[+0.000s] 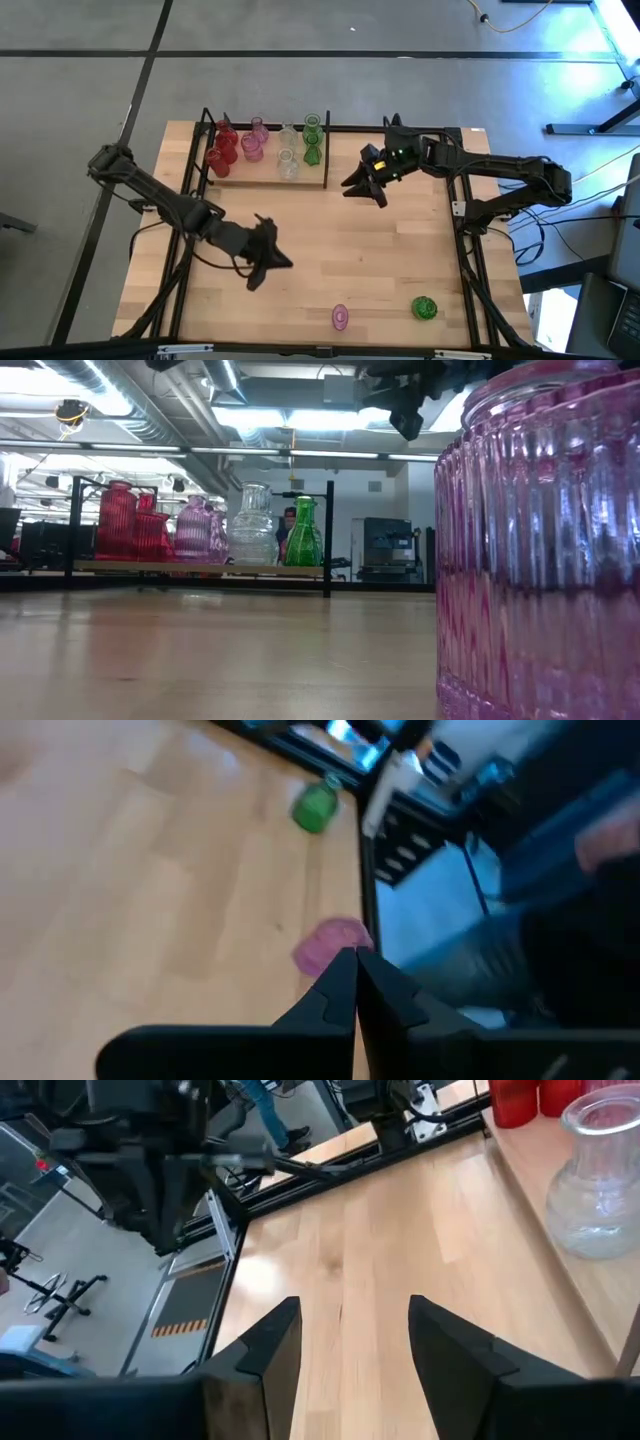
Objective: Sort vases onto shelf
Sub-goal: Put the purple vase on the shelf aligned with the other purple vases
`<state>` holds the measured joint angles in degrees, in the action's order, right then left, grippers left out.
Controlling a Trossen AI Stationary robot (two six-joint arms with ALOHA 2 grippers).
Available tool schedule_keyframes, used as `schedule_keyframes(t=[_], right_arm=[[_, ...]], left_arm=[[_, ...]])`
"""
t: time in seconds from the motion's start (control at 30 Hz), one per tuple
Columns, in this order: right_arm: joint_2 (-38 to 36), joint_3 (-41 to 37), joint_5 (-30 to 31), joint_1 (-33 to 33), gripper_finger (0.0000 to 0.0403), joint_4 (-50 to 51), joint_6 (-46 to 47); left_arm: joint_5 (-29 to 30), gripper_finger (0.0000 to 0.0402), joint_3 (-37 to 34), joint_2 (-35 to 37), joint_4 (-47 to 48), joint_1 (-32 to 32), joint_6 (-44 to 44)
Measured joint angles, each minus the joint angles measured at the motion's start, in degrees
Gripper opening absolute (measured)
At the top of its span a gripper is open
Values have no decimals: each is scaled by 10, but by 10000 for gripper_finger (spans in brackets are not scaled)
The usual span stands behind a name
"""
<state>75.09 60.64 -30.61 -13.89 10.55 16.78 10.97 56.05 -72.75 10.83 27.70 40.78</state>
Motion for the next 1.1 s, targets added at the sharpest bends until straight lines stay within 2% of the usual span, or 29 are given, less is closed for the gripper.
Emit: schedule_keyframes(t=[0.1,0.27,0.4,0.47,0.67,0.83,0.97,1.1], right_arm=[[0,0,-16,0,168,12,-5],[-11,0,-99,2,168,118,-20],[-51,0,-74,15,168,216,-75],[-78,0,-51,21,168,249,-87],[-164,0,31,23,168,269,-72],[-229,0,57,23,168,245,-25],[-269,0,73,23,168,237,-22],[-294,0,86,23,168,234,-21]], left_arm=[[-35,0,0,-28,-24,0,-12],[-124,0,0,-93,-121,0,-20],[-155,7,1,-151,-244,-4,14],[-155,22,19,-182,-267,-10,46],[-152,97,107,-266,-239,-19,79],[-190,148,199,-331,-175,-36,134],[-209,165,275,-373,-115,-40,154],[-208,167,337,-405,0,-41,186]])
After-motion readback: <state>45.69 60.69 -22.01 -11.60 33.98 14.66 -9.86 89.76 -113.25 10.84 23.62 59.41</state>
